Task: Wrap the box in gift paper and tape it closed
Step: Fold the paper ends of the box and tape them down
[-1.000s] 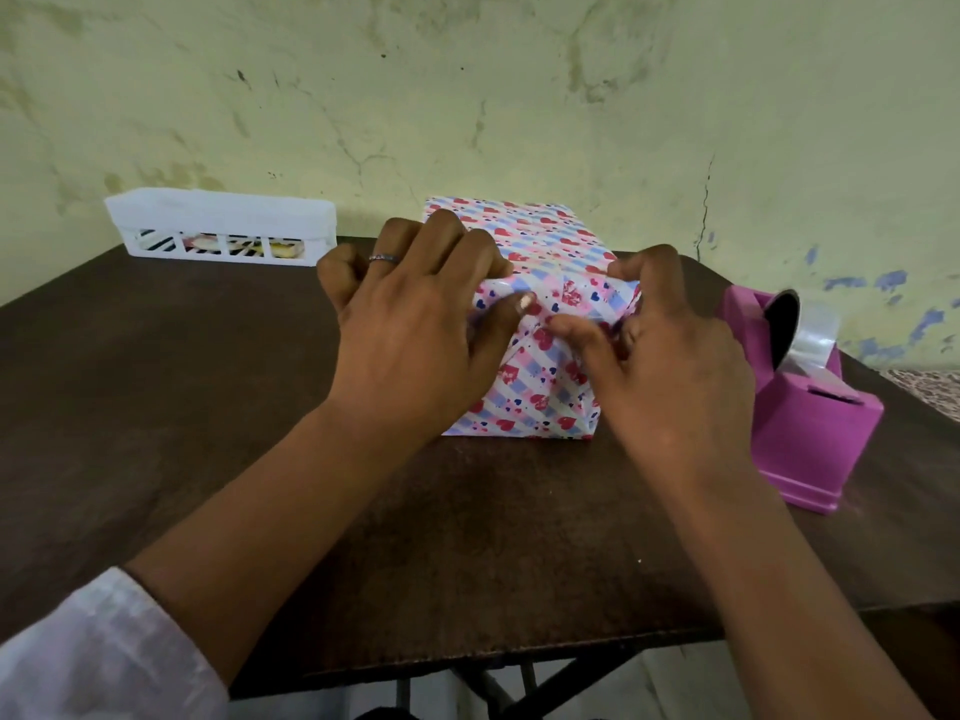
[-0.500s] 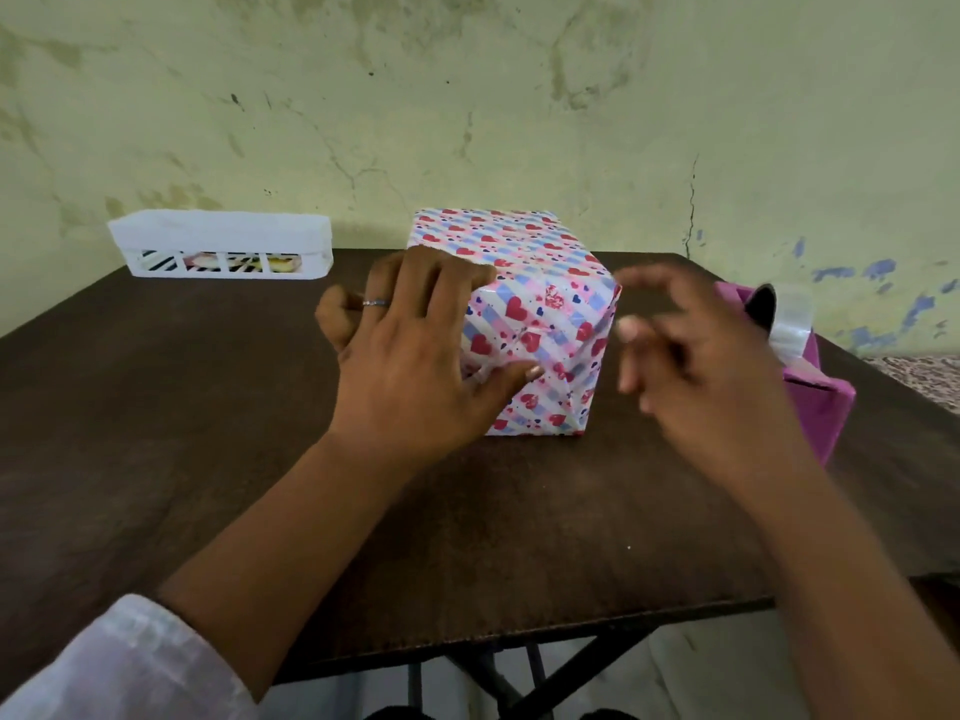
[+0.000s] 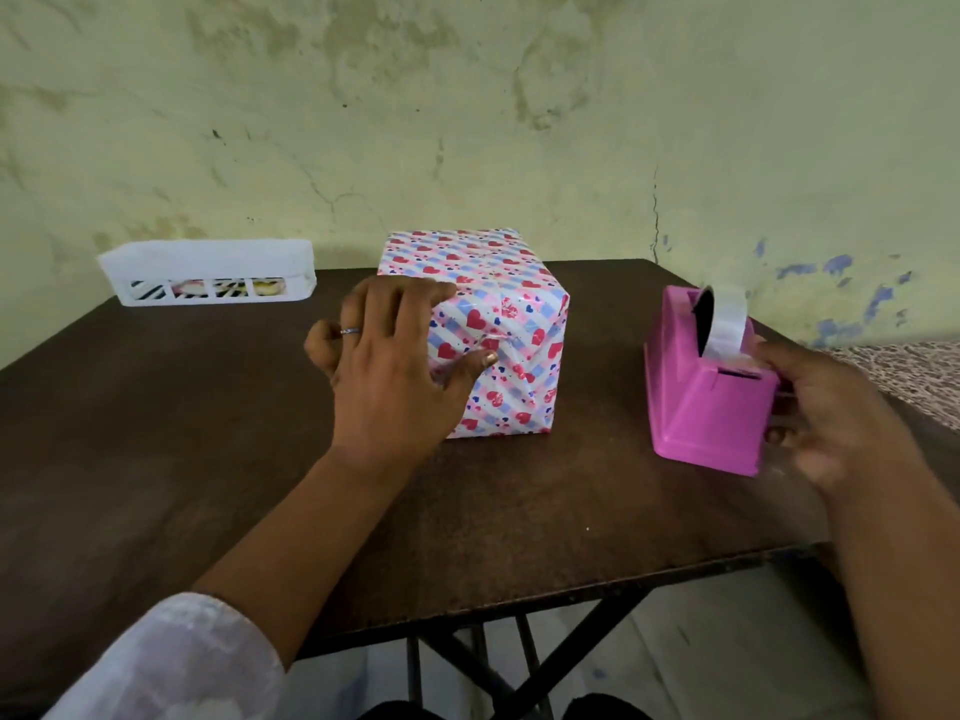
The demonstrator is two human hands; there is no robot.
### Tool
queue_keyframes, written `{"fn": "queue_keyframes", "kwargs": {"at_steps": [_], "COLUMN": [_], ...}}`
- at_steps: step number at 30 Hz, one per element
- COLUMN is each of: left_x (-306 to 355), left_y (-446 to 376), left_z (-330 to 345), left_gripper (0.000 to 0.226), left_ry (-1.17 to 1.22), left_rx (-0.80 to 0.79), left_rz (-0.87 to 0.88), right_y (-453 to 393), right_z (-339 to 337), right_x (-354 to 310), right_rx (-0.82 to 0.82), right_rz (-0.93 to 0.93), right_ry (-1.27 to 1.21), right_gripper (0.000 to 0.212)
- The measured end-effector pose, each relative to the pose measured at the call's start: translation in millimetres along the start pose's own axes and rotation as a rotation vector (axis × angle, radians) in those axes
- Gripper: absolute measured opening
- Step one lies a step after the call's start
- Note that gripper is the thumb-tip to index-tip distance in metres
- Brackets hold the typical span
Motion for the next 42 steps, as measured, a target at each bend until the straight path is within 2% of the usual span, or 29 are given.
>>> {"fn": "queue_keyframes", "kwargs": {"at_steps": [5,6,8,14,16,21,24,27,29,32,34,35,37,39,42], "left_x": [-1,0,1,-1,-2,-3,0,5,10,45,84,103,131,153,170], "left_y": [0,-1,-2,-2,-2,-2,-1,0,1,-2,-11,-16,-20,-18,-12], "left_z": [-1,-2,-3,-1,0,0,1,0,-2,-7,-2,8,41,73,93], "left_gripper": [0.061,0.061,0.062,0.064,0.065,0.065,0.066,0.068,0.073,0.072,0.059,0.052,0.048,0.044,0.030], "left_ry": [0.021,0.027,0.035,0.048,0.058,0.069,0.082,0.078,0.062,0.059,0.175,0.262,0.453,0.626,0.760], "left_rx": [-0.031,-0.029,-0.032,-0.050,-0.053,-0.050,-0.054,-0.071,-0.105,-0.075,-0.081,-0.165,-0.376,-0.479,-0.438], "left_rz": [-0.020,-0.019,-0.026,-0.042,-0.046,-0.051,-0.051,-0.041,-0.022,0.132,0.236,0.232,0.147,0.075,0.002], "right_y": [1,3,3,2,8,26,28,28,29,28,29,32,40,49,51], "right_z": [3,3,-1,-12,-11,-8,-8,-6,-6,-6,-9,-10,-9,-7,-15], "right_x": [3,0,-12,-32,-30,-19,-17,-15,-11,-10,-14,-17,-24,-32,-32], "right_rx": [-0.115,-0.148,-0.185,-0.160,-0.137,0.011,0.131,0.166,0.169,0.125,0.103,0.121,0.180,0.213,0.193], "right_rz": [0.035,0.023,-0.033,-0.225,-0.273,-0.479,-0.546,-0.484,-0.402,-0.298,-0.275,-0.283,-0.327,-0.369,-0.314], "right_ry": [-0.083,-0.112,-0.147,-0.335,-0.415,-0.522,-0.437,-0.396,-0.332,-0.243,-0.223,-0.204,-0.106,-0.010,-0.036], "right_gripper": [0.003,0.007,0.015,0.019,0.016,0.029,0.028,0.016,0.015,0.012,0.009,0.009,0.013,0.023,0.023]}}
Point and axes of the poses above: each hand's wrist, its own y-axis away from the middle knuckle, its own z-axis out of the palm, x = y × z, the point moved 6 cm from there along -y, towards the middle knuckle, and after that the axes turned 14 degrees about z, right-handed, at the moved point
